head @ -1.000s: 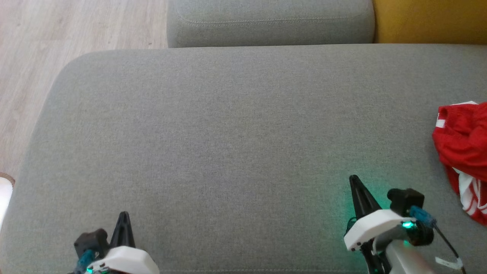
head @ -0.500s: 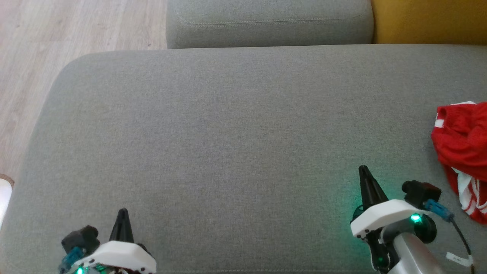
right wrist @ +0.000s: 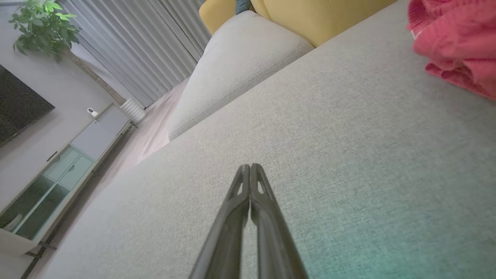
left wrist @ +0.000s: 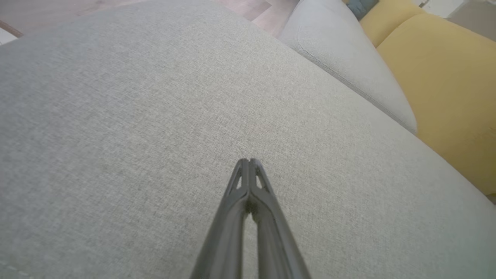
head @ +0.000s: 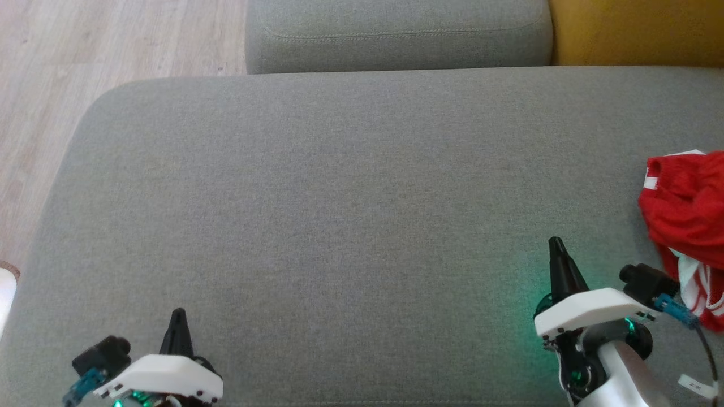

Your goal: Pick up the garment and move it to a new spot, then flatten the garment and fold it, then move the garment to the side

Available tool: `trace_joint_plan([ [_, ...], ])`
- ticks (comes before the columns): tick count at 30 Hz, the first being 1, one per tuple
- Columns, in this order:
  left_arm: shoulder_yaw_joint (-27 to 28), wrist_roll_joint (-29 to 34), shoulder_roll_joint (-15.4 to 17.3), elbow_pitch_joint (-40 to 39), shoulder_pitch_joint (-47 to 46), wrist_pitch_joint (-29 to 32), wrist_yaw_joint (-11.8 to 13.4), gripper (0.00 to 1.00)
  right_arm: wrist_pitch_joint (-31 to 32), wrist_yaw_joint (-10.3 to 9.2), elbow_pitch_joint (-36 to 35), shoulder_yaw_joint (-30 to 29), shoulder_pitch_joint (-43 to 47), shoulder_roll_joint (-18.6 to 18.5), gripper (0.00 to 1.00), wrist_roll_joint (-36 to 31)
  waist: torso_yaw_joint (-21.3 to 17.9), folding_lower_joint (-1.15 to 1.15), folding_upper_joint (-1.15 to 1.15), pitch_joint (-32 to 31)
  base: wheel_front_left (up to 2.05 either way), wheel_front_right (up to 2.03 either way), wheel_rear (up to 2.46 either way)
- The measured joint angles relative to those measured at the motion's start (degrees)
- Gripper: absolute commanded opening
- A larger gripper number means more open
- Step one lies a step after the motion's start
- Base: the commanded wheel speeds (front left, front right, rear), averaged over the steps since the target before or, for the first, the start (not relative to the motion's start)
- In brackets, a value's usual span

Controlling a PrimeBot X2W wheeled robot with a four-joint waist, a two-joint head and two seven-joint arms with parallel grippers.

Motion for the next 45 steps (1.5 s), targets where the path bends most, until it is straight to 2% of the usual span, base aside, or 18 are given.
trace_joint_plan([
  [45,3.6,-28.5,0.1,-2.9,-2.3,7.6,-5.5,0.0,7.6,0.0,-9.2,-6.8,3.6,0.1,0.0,27.1,-0.7,0.0,0.0,-0.6,0.0,0.0,0.0],
])
